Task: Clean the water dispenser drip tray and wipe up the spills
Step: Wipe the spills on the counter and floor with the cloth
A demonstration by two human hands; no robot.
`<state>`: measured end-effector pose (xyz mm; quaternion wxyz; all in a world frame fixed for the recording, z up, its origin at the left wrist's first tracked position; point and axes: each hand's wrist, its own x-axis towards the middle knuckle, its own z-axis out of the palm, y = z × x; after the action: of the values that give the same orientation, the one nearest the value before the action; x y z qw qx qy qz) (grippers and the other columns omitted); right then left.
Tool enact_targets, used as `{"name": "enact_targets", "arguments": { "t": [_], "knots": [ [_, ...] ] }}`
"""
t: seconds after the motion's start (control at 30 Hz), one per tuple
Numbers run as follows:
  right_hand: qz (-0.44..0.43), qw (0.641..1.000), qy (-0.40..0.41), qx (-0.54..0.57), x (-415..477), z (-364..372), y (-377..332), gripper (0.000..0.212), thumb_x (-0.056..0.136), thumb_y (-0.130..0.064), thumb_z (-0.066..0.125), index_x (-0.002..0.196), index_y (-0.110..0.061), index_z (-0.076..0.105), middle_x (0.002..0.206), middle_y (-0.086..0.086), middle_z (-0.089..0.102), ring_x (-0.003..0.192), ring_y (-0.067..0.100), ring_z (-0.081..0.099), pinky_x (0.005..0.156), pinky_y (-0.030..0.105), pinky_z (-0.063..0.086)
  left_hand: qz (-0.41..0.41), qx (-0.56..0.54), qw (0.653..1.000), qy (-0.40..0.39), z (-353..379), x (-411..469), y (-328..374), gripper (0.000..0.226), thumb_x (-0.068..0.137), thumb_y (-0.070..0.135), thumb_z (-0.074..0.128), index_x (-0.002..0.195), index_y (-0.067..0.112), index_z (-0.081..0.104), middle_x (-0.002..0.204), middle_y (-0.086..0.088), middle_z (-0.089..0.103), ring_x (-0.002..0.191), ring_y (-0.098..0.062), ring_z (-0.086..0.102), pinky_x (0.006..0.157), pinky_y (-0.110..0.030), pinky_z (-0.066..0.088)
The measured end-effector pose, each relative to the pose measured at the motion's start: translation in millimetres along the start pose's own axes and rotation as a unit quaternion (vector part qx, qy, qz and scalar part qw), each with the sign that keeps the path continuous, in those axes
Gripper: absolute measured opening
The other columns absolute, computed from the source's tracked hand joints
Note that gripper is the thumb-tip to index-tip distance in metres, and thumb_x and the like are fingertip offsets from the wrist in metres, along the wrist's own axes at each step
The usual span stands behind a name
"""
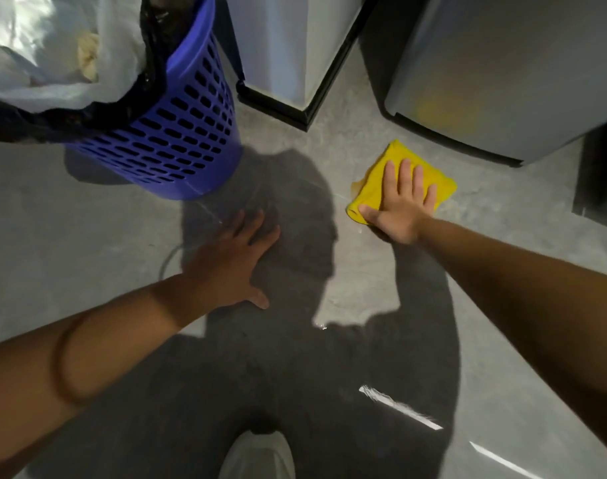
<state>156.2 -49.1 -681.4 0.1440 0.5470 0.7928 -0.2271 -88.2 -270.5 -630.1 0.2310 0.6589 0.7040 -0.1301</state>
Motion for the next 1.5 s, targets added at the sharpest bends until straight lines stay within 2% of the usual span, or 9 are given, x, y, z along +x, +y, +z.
{"name": "enact_targets", "arguments": {
  "t": [0.27, 0.4, 0.53, 0.6, 0.83, 1.03, 1.2, 1.37, 1.5],
  "knots": [
    [-0.32, 0.909, -0.044, -0.262, 14, -32, 29, 0.097, 0.097, -0.071, 0.036, 0.162, -0.024, -0.019, 0.17, 0.01, -0.023, 0.156, 0.035, -0.019, 0.124, 0.057, -0.007, 0.0, 0.012, 1.0, -0.009, -4, -1, 3, 0.142, 0.054, 0.076, 0.082, 0.164, 0.033, 0.003, 0.174, -0.008, -0.008, 0.158, -0.04, 0.0, 0.124, -0.053, 0.021],
    [-0.356, 0.88, -0.067, -0.308, -40, -15, 59, 0.092, 0.094, -0.076, 0.016, 0.161, -0.022, -0.019, 0.17, 0.012, -0.018, 0.155, 0.039, -0.017, 0.125, 0.06, -0.006, -0.006, 0.004, 1.0, -0.014, -6, -2, 4, 0.143, 0.053, 0.075, 0.084, 0.164, 0.033, 0.003, 0.174, -0.007, -0.008, 0.158, -0.04, -0.001, 0.124, -0.053, 0.019],
    [-0.267, 0.938, -0.003, -0.223, -138, 43, 86, 0.09, 0.092, -0.07, 0.037, 0.159, -0.011, 0.03, 0.166, 0.021, 0.025, 0.151, 0.049, 0.025, 0.112, 0.071, 0.034, -0.012, -0.004, 0.999, -0.03, -9, -1, 5, 0.144, 0.053, 0.074, 0.084, 0.164, 0.032, 0.003, 0.173, -0.007, -0.01, 0.158, -0.041, -0.003, 0.123, -0.058, 0.025],
    [-0.164, 0.976, 0.004, -0.146, -188, 78, 76, 0.091, 0.087, -0.066, 0.047, 0.158, -0.011, 0.035, 0.166, 0.019, 0.025, 0.151, 0.047, 0.028, 0.115, 0.07, 0.03, -0.009, 0.008, 0.999, -0.031, -9, -1, 5, 0.143, 0.053, 0.076, 0.083, 0.163, 0.032, 0.003, 0.173, -0.008, -0.01, 0.157, -0.042, -0.002, 0.124, -0.058, 0.023],
    [0.132, 0.987, 0.042, 0.085, -172, 92, -49, 0.097, 0.091, -0.071, 0.033, 0.163, -0.01, 0.015, 0.17, 0.024, 0.011, 0.156, 0.048, 0.01, 0.119, 0.07, 0.012, -0.006, -0.003, 1.0, -0.013, -7, -5, 4, 0.141, 0.054, 0.076, 0.083, 0.164, 0.033, 0.005, 0.174, -0.006, -0.007, 0.158, -0.039, -0.002, 0.125, -0.054, 0.017],
    [0.146, 0.984, 0.027, 0.103, -2, 15, -77, 0.1, 0.093, -0.075, 0.033, 0.164, -0.021, -0.013, 0.171, 0.008, -0.022, 0.156, 0.034, -0.023, 0.122, 0.062, -0.014, 0.002, 0.027, 1.0, 0.007, 3, -11, 1, 0.134, 0.062, 0.082, 0.073, 0.165, 0.03, 0.005, 0.174, -0.009, -0.006, 0.159, -0.037, 0.002, 0.124, -0.05, 0.02],
    [-0.037, 0.998, 0.004, -0.047, 55, -23, -52, 0.093, 0.095, -0.074, 0.029, 0.163, -0.027, -0.012, 0.172, 0.005, -0.021, 0.157, 0.03, -0.021, 0.123, 0.057, -0.012, 0.023, 0.043, 0.999, 0.014, 5, -12, 0, 0.131, 0.064, 0.08, 0.073, 0.165, 0.025, 0.01, 0.174, -0.011, 0.004, 0.157, -0.042, 0.011, 0.12, -0.051, 0.03],
    [-0.298, 0.926, -0.037, -0.23, -2, -15, -4, 0.089, 0.095, -0.07, 0.023, 0.165, -0.024, -0.008, 0.172, 0.011, -0.014, 0.158, 0.036, -0.013, 0.124, 0.058, -0.005, 0.01, 0.029, 0.999, 0.01, 3, -9, 2, 0.133, 0.058, 0.079, 0.078, 0.164, 0.028, 0.016, 0.174, -0.008, 0.006, 0.157, -0.041, 0.013, 0.119, -0.05, 0.032],
    [-0.314, 0.921, -0.039, -0.227, -108, 33, 47, 0.089, 0.093, -0.069, 0.034, 0.163, -0.016, 0.024, 0.169, 0.016, 0.017, 0.154, 0.045, 0.017, 0.121, 0.067, 0.02, -0.004, -0.007, 1.0, 0.005, 4, -8, 2, 0.135, 0.053, 0.075, 0.083, 0.163, 0.03, 0.019, 0.174, -0.006, 0.007, 0.157, -0.04, 0.01, 0.121, -0.051, 0.029]
  ]
}}
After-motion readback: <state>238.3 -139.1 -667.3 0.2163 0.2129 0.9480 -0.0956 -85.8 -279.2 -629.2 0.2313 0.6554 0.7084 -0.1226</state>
